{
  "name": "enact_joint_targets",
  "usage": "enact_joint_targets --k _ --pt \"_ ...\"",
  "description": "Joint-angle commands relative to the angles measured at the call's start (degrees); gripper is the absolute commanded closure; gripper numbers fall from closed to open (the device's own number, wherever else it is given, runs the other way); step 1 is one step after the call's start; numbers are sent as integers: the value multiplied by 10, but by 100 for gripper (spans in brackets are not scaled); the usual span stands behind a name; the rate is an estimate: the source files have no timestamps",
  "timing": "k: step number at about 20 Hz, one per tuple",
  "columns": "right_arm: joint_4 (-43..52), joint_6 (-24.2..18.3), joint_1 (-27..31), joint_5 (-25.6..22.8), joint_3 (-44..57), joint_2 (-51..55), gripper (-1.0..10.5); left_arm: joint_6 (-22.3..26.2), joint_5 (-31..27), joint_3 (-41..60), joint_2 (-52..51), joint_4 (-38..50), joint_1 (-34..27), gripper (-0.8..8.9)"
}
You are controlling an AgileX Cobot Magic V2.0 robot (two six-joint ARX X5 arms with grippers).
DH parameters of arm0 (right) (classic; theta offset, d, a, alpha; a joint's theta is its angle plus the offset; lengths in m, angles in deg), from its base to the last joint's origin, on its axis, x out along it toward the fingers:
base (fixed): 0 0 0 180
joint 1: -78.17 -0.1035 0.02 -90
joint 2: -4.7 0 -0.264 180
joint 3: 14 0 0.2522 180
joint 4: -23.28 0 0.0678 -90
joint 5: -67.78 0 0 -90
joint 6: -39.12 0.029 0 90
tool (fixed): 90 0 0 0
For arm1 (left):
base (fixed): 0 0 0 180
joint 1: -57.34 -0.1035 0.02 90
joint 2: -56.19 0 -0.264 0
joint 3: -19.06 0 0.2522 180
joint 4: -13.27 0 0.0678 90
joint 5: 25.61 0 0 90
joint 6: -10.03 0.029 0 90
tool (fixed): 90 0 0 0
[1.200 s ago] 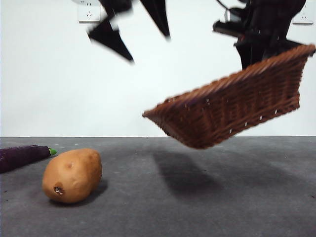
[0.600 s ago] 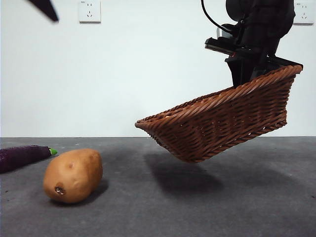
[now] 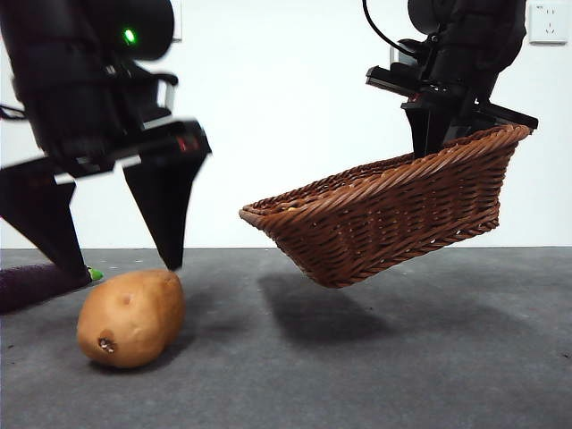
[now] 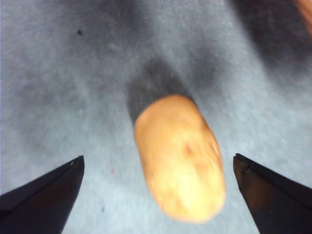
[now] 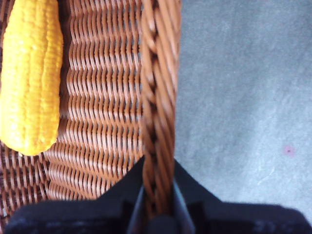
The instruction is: Help me put the vegetables on the table into the basket
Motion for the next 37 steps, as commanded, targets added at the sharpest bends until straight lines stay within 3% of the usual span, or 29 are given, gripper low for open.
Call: enact_joint_targets --k 1,5,6,9,13,19,24,28,34,35,36,37 --pt "5 1 0 1 3 -1 957 -5 -4 2 32 -1 2 149" --pt "2 -3 0 -3 3 -1 957 -4 -6 2 65 10 4 180" --pt "1 -4 0 -3 3 -1 957 -4 -7 2 66 12 5 313" --pt "1 -4 0 -3 3 -1 957 9 -6 2 66 28 6 841" --pt "-3 -4 0 -3 3 -1 957 35 1 2 63 26 10 821" --pt "-15 -9 0 -3 3 -1 957 24 89 1 -54 25 28 820" --pt "-15 -8 -18 1 3 -1 957 16 89 1 -164 121 78 820" --pt "-15 -8 -52 1 3 -1 957 -2 88 1 -160 162 105 819" --pt "-14 -4 -81 4 3 -1 957 31 108 1 -100 167 119 813" --pt "-14 -4 -83 8 3 -1 957 31 132 1 -88 165 121 786" --pt "-14 -4 -83 8 3 -1 957 31 143 1 -76 162 123 669" --pt "-14 -4 -83 8 3 -1 957 31 142 1 -63 160 126 481"
